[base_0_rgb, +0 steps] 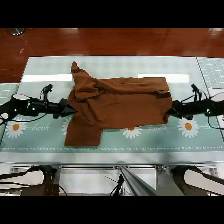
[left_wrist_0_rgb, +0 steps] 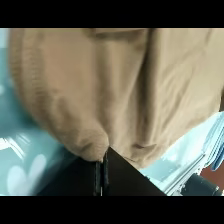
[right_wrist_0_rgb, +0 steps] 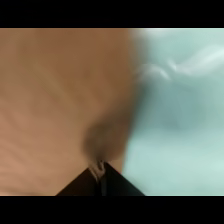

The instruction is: Fold the shirts.

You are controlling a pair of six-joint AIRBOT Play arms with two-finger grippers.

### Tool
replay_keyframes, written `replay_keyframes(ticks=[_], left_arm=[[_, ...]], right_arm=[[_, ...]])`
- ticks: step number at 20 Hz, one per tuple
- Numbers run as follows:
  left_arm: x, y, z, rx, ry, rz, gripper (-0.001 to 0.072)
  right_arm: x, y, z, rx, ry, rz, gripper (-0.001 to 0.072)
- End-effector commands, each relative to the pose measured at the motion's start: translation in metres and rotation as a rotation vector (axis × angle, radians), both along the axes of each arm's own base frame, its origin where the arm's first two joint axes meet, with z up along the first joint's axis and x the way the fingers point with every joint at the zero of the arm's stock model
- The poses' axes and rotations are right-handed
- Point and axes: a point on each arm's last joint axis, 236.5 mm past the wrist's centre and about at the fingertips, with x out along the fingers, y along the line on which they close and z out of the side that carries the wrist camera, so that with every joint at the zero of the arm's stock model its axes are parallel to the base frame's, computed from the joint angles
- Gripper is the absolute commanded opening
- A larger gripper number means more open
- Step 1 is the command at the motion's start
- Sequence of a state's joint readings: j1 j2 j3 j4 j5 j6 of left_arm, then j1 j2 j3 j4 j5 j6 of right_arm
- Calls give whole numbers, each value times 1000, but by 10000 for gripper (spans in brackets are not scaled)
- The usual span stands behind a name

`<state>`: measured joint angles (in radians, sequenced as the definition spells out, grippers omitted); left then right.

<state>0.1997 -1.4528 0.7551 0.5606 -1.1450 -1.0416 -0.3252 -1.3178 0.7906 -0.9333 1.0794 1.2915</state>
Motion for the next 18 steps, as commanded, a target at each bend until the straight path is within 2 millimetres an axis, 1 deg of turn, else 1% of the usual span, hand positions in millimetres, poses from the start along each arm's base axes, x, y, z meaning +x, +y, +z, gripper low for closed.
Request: replay_keyframes(ticks=[1, 2, 3, 4, 5, 6, 7, 8, 9, 10, 11, 12, 13, 14, 16, 17, 18], left_arm=[[29, -2, 54, -62, -124, 4, 18], [53, -1, 97, -104, -232, 38, 17], [75, 1, 148, -144, -355, 71, 18], [93, 3, 210, -170, -508, 96, 17], [103, 7, 267, -155, -660, 109, 17], [107, 13, 326, -106, -823, 125, 16], [106, 20, 383, -50, -967, 154, 16], [101, 29, 430, 23, -1077, 192, 16], [90, 38, 473, 116, -1174, 226, 16], [74, 45, 506, 207, -1242, 247, 16], [55, 53, 531, 308, -1290, 265, 16], [31, 62, 552, 419, -1331, 282, 16], [9, 71, 567, 520, -1357, 305, 16], [-16, 84, 576, 641, -1372, 329, 16], [-63, 106, 584, 825, -1372, 385, 16], [-86, 114, 586, 892, -1364, 411, 16], [-106, 119, 587, 922, -1354, 444, 16]], right_arm=[[35, 9, 66, 15, -108, 63, 24], [57, 4, 106, -5, -193, 60, 24], [80, -2, 158, -35, -306, 59, 24], [97, -6, 211, -65, -416, 61, 24], [110, -10, 272, -104, -541, 53, 24], [117, -13, 330, -143, -669, 37, 24], [115, -15, 391, -188, -804, 18, 24], [106, -15, 441, -235, -918, 8, 24], [88, -10, 488, -267, -1025, 12, 24], [67, -3, 518, -294, -1097, 19, 24], [43, 2, 538, -320, -1148, 17, 24], [20, 7, 548, -340, -1177, 17, 24], [-5, 12, 557, -367, -1203, 14, 24], [-28, 13, 562, -408, -1227, 4, 24], [-71, 9, 568, -502, -1254, -34, 24], [-93, 7, 570, -546, -1267, -51, 24], [-111, 7, 571, -580, -1275, -61, 24]])
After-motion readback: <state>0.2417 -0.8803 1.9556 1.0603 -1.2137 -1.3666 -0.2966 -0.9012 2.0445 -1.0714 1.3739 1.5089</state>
